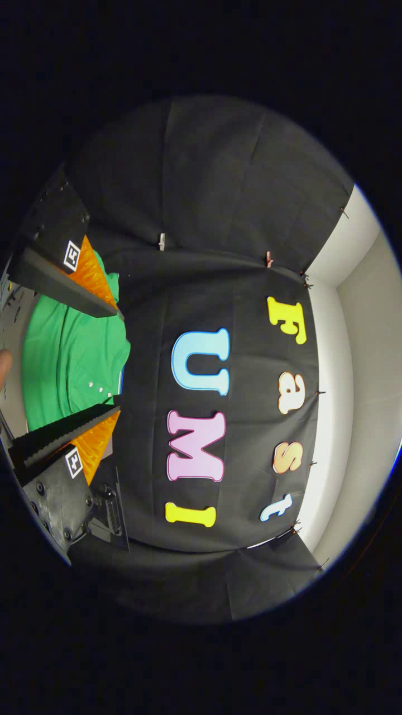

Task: Put the clothes into the washing machine and then close the washing machine lid.

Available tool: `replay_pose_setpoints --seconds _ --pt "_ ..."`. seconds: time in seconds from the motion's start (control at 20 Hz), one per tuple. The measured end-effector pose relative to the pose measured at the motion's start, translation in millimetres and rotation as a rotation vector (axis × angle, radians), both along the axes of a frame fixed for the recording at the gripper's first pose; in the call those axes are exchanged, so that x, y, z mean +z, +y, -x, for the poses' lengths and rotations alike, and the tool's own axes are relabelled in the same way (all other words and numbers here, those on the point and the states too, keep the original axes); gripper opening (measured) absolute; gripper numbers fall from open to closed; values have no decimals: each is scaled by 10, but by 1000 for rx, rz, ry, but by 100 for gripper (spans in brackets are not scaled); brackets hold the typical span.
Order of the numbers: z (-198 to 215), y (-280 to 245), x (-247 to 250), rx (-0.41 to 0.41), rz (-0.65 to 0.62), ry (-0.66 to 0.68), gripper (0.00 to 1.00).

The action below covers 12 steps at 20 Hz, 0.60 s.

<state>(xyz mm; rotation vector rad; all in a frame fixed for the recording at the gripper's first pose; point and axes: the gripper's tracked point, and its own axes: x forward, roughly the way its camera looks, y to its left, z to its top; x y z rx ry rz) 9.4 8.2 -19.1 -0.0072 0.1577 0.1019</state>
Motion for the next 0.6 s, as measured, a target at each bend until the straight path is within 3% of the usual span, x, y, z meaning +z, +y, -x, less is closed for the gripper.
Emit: replay_pose_setpoints --seconds 0.15,0.45,0.6 --pt "-349 72 -278 26 -9 121 97" --pt "-1153 -191 -809 -95 17 355 98" --pt "-1093 -147 -1601 -72 56 646 98"
